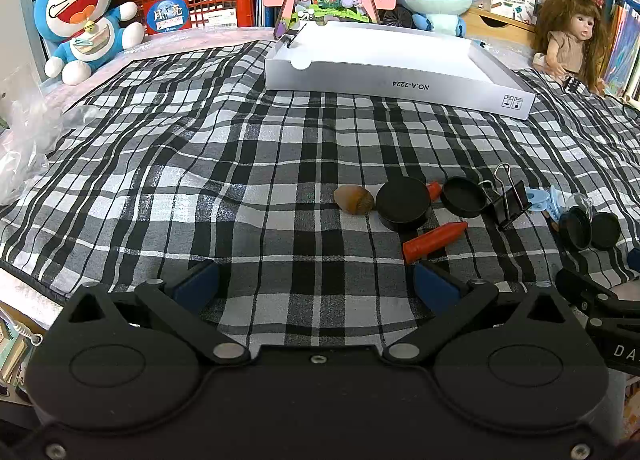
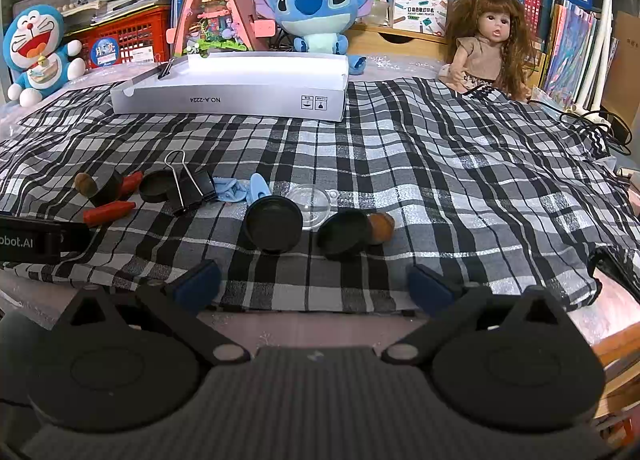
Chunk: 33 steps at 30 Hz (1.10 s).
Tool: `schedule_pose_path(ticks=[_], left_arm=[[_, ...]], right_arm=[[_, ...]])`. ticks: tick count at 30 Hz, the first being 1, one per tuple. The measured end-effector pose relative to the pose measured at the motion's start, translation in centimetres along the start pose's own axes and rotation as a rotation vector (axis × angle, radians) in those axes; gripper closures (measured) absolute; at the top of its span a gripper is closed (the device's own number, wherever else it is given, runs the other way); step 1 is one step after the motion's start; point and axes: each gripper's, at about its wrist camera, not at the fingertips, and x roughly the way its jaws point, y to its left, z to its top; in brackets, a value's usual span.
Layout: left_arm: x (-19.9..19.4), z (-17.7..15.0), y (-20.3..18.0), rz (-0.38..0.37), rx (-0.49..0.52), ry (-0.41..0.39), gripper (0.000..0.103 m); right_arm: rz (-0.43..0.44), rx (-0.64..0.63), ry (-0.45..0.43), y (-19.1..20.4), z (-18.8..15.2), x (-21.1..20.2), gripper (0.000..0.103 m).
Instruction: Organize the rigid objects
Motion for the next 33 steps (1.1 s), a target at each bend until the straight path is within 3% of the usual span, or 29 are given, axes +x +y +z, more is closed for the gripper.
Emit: schedule_pose_path(ticks=[33], left_arm=[[-0.01, -0.01, 0.00, 0.000, 0.001, -0.006, 0.000]], right_arm=[[-0.001, 0.000, -0.011, -0.12, -0.05, -0.17, 0.000]])
